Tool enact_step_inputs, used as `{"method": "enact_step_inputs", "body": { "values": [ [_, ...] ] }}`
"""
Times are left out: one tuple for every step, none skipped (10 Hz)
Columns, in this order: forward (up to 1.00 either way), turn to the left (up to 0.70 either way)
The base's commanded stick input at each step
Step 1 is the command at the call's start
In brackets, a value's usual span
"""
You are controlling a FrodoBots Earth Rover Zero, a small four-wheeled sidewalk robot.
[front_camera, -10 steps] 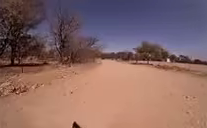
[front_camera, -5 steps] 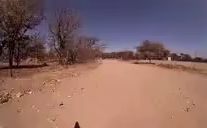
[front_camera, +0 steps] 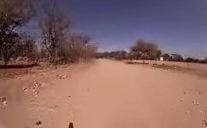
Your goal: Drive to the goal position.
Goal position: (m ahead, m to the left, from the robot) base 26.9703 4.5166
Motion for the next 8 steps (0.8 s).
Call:
{"method": "enact_step_inputs", "body": {
  "values": [
    [1.0, 0.0],
    [1.0, 0.0],
    [1.0, 0.0],
    [1.0, 0.0],
    [1.0, 0.0],
    [1.0, 0.0],
    [1.0, 0.0],
    [1.0, 0.0]
  ]
}}
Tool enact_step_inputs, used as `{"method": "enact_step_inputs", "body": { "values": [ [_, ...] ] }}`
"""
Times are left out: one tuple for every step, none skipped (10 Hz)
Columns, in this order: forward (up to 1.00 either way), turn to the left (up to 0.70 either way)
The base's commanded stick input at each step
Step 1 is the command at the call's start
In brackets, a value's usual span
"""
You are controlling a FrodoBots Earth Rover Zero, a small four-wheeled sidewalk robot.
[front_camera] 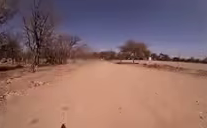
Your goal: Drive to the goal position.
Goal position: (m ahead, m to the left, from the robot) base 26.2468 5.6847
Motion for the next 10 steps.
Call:
{"method": "enact_step_inputs", "body": {
  "values": [
    [1.0, 0.0],
    [1.0, 0.0],
    [1.0, 0.0],
    [1.0, 0.0],
    [1.0, 0.0],
    [1.0, 0.0],
    [1.0, 0.0],
    [1.0, 0.0],
    [1.0, 0.0],
    [1.0, 0.0]
  ]
}}
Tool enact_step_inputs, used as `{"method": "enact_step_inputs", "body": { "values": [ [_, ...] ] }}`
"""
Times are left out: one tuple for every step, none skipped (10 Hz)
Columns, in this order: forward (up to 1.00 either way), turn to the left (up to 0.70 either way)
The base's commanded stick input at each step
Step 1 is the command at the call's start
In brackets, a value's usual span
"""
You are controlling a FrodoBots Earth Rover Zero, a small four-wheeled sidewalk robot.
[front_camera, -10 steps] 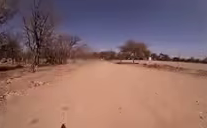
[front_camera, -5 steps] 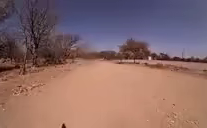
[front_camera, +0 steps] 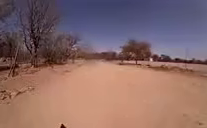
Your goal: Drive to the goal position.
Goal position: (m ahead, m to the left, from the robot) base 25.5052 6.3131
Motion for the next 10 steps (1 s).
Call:
{"method": "enact_step_inputs", "body": {
  "values": [
    [1.0, 0.0],
    [1.0, 0.0],
    [1.0, 0.0],
    [1.0, 0.0],
    [1.0, 0.0],
    [1.0, 0.0],
    [1.0, 0.0],
    [1.0, 0.0],
    [1.0, 0.0],
    [1.0, 0.0]
  ]
}}
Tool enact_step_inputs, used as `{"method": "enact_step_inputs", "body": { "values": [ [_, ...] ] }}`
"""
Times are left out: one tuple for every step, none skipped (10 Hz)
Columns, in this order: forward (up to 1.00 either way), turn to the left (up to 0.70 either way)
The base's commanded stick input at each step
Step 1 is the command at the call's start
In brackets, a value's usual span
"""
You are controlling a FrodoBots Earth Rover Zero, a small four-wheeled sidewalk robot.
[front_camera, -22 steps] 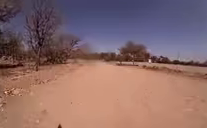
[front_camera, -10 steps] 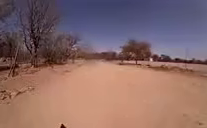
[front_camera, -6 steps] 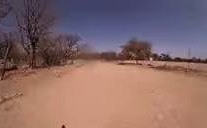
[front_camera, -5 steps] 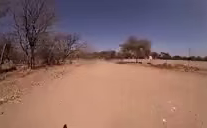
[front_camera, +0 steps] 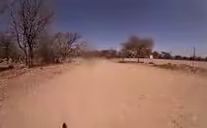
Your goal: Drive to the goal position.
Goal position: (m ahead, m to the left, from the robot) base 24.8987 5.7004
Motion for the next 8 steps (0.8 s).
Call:
{"method": "enact_step_inputs", "body": {
  "values": [
    [1.0, 0.0],
    [1.0, 0.0],
    [1.0, 0.0],
    [1.0, 0.0],
    [1.0, 0.0],
    [1.0, 0.0],
    [1.0, 0.0],
    [1.0, 0.0]
  ]
}}
